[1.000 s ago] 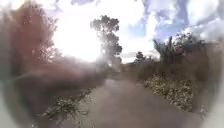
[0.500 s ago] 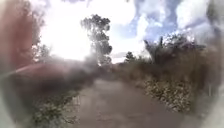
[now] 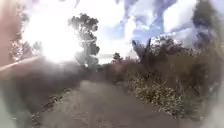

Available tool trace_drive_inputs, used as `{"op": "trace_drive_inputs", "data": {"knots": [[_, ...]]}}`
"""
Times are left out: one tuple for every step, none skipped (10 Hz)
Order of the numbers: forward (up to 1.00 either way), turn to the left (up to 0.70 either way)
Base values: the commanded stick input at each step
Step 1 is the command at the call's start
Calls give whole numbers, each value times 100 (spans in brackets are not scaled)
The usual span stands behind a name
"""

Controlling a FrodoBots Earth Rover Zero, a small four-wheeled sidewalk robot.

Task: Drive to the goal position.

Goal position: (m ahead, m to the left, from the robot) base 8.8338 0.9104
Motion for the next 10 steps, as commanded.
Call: {"op": "trace_drive_inputs", "data": {"knots": [[50, 1], [50, 1], [50, 1], [50, 1], [50, 1], [50, 1], [50, 1], [50, 1], [50, 1], [50, 1]]}}
